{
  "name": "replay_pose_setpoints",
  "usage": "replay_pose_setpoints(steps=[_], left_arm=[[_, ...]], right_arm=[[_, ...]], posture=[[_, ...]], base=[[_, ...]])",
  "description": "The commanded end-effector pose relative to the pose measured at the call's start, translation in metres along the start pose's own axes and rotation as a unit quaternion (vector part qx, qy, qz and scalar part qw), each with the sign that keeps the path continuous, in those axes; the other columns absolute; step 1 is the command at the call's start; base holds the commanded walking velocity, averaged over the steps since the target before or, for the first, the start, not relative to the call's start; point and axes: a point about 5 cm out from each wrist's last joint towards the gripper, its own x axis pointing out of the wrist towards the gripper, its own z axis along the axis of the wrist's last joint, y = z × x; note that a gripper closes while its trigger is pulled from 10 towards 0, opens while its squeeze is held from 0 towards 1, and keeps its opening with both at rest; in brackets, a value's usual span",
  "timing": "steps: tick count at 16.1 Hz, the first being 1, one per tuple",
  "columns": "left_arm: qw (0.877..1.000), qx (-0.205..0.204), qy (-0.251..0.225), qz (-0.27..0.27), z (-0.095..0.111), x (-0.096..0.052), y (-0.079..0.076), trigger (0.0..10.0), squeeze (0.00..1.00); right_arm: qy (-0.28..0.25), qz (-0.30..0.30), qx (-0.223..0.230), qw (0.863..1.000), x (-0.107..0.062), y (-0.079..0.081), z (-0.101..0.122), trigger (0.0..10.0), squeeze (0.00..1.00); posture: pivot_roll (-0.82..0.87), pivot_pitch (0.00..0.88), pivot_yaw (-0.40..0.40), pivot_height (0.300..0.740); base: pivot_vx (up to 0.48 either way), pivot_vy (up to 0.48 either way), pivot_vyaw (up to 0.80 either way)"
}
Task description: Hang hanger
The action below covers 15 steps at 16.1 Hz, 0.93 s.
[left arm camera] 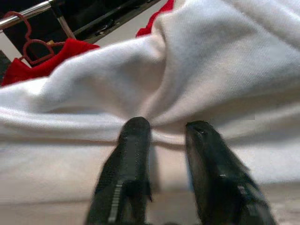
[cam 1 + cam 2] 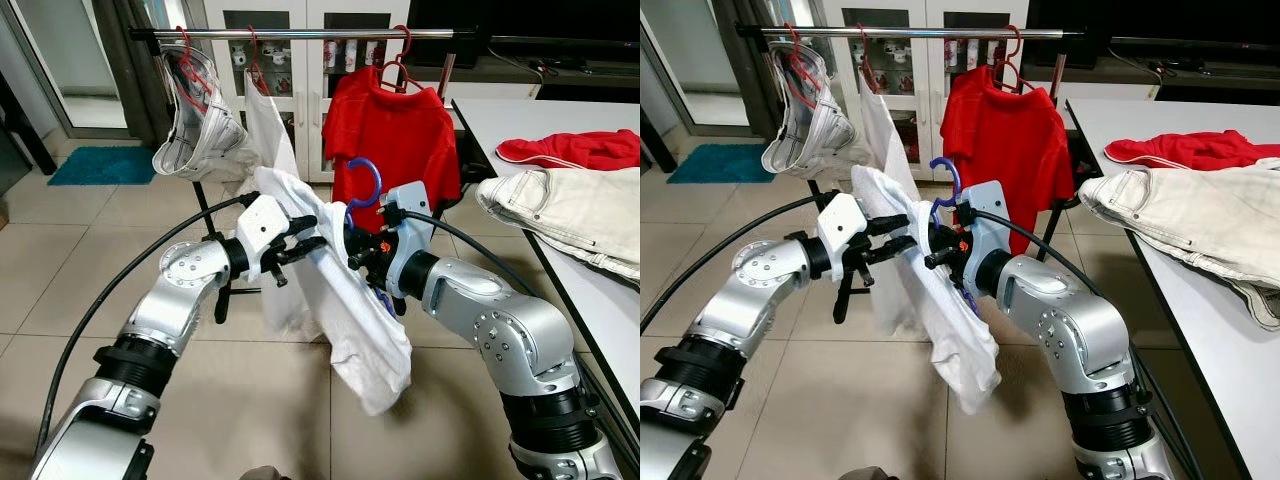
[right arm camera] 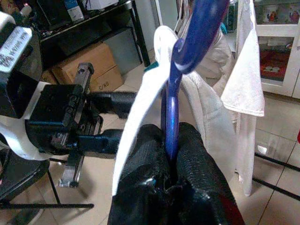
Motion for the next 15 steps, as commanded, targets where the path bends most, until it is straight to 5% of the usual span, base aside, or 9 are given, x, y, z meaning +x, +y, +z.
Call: replay_pose_setpoints(steps=[1,8,10,11,12,15], left_arm=[[1.0,0.015,0.006,0.005,0.002,-0.003,0.007,0.0,0.0],[0.998,0.023,-0.015,0.062,0.007,-0.016,0.03,0.0,0.0],[0.997,-0.024,-0.066,0.035,0.016,-0.017,0.027,0.0,0.0],[0.993,-0.066,-0.097,-0.035,0.022,-0.018,0.014,10.0,0.0],[0.985,-0.089,-0.119,-0.087,0.026,-0.019,0.003,10.0,1.0],[0.985,-0.093,-0.12,-0.085,0.024,-0.022,0.005,10.0,1.0]], right_arm=[[-0.019,0.001,-0.002,1.0,-0.004,0.001,0.007,10.0,0.0],[-0.019,-0.004,0.001,1.0,-0.006,0.0,0.007,10.0,0.0],[-0.019,-0.007,0.002,1.0,-0.007,-0.001,0.007,10.0,0.0],[-0.017,-0.008,0.0,1.0,-0.007,-0.002,0.007,10.0,0.0],[-0.016,-0.009,-0.003,1.0,-0.007,-0.003,0.007,10.0,0.0],[-0.018,-0.005,-0.008,1.0,-0.007,-0.002,0.01,10.0,0.0]], posture=[[0.02,0.0,0.049,0.74],[0.02,0.0,0.056,0.74],[0.02,0.0,0.055,0.74],[0.02,0.0,0.055,0.74],[0.02,0.0,0.054,0.74],[0.02,0.0,0.051,0.74]], base=[[0.0,0.0,0.0],[0.0,0.0,0.0],[0.0,0.0,0.0],[0.0,0.0,0.0],[0.0,0.0,0.0],[0.0,0.0,0.0]])
